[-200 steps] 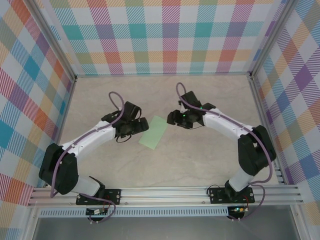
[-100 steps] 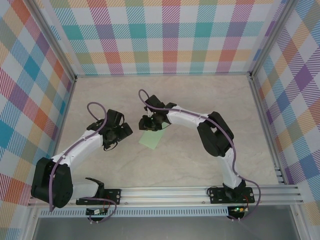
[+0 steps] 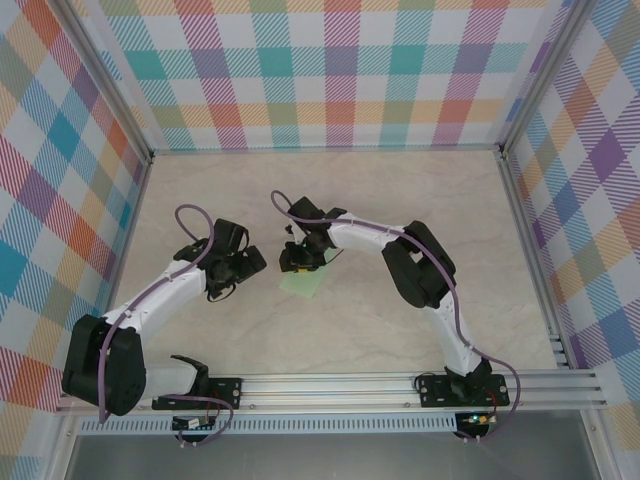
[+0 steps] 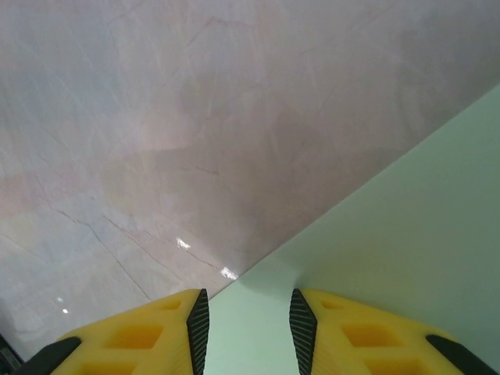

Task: Fold a paper plane with a square sheet of paper (pick it up from the middle)
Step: Third fold the triangle at the center of the table.

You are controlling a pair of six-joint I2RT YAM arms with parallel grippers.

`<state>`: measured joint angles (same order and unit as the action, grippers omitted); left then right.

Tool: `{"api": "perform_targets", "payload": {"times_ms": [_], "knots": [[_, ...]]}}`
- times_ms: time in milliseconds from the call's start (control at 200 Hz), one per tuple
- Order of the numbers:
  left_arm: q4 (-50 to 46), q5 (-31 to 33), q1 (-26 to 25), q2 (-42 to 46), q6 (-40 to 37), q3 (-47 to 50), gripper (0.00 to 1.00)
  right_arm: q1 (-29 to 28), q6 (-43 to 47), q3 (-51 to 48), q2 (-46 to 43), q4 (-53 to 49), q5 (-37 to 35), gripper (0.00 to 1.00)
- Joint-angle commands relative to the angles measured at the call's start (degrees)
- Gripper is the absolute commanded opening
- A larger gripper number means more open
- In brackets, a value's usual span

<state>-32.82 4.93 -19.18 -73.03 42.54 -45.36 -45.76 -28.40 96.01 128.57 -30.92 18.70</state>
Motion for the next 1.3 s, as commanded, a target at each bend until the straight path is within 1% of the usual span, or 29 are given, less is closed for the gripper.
{"api": "perform_targets", "payload": {"times_ms": [0, 155, 255, 390, 475, 565, 655, 710, 750, 810, 890, 985, 1065, 1160, 1235, 1260, 1295], "knots": [[0.0, -2.1, 1.1, -0.7, -1.5, -0.8, 1.00, -0.4, 10.0, -4.1, -1.1, -7.5, -0.4, 0.37], [0.8, -4.4, 1.1, -0.4, -2.9, -0.8, 1.00, -0.1, 18.3, -10.4, -6.2, -9.4, -1.8, 0.38], [2.4, -6.5, 1.0, -0.2, -3.4, -0.4, 0.99, 0.1, 19.7, -12.6, -9.3, -8.9, -1.4, 0.39], [6.0, -10.7, 0.4, -0.6, -3.7, 0.0, 0.96, 0.4, 14.7, -13.3, -13.2, -6.3, -0.5, 0.42], [8.4, -13.4, -0.7, -0.7, -3.7, 0.1, 0.93, 1.1, 7.1, -16.1, -17.8, -2.5, -1.6, 0.45], [12.1, -16.9, -2.6, -1.4, -3.8, 0.1, 0.86, 2.6, -1.5, -21.6, -23.9, 1.9, -3.2, 0.52], [15.1, -19.5, -5.2, -3.4, -3.5, -0.9, 0.75, 3.4, -8.1, -27.6, -29.3, 4.9, -5.5, 0.56], [16.5, -21.3, -6.8, -5.4, -3.6, -2.1, 0.67, 4.0, -11.8, -30.1, -31.6, 4.8, -6.8, 0.56], [19.4, -22.8, -7.9, -7.6, -3.5, -3.1, 0.62, 4.5, -14.7, -31.9, -33.0, 4.8, -7.6, 0.57], [21.5, -24.8, -9.8, -10.7, -3.2, -4.8, 0.53, 5.3, -18.6, -35.1, -34.8, 6.4, -6.8, 0.57], [22.9, -25.5, -11.8, -15.2, -2.8, -7.6, 0.44, 6.1, -22.8, -39.3, -36.6, 9.1, -5.4, 0.57], [23.1, -26.1, -13.5, -20.4, -2.9, -11.1, 0.36, 6.6, -25.6, -42.5, -37.9, 11.6, -4.7, 0.57], [22.4, -25.5, -14.3, -24.3, -2.8, -13.8, 0.31, 6.8, -26.5, -43.6, -38.4, 12.6, -4.0, 0.57], [18.7, -21.8, -14.7, -28.2, -2.9, -16.8, 0.27, 6.9, -26.8, -43.9, -38.2, 12.2, -4.2, 0.57], [17.4, -19.3, -14.7, -30.7, -2.9, -18.1, 0.26, 6.9, -27.1, -44.2, -37.8, 12.7, -3.7, 0.57], [15.4, -19.1, -14.7, -31.5, -3.0, -18.6, 0.26, 6.9, -27.2, -44.3, -37.7, 13.0, -3.4, 0.57], [15.1, -19.3, -14.7, -32.7, -3.0, -19.0, 0.26, 7.0, -27.5, -44.4, -37.5, 13.3, -3.0, 0.57]]}}
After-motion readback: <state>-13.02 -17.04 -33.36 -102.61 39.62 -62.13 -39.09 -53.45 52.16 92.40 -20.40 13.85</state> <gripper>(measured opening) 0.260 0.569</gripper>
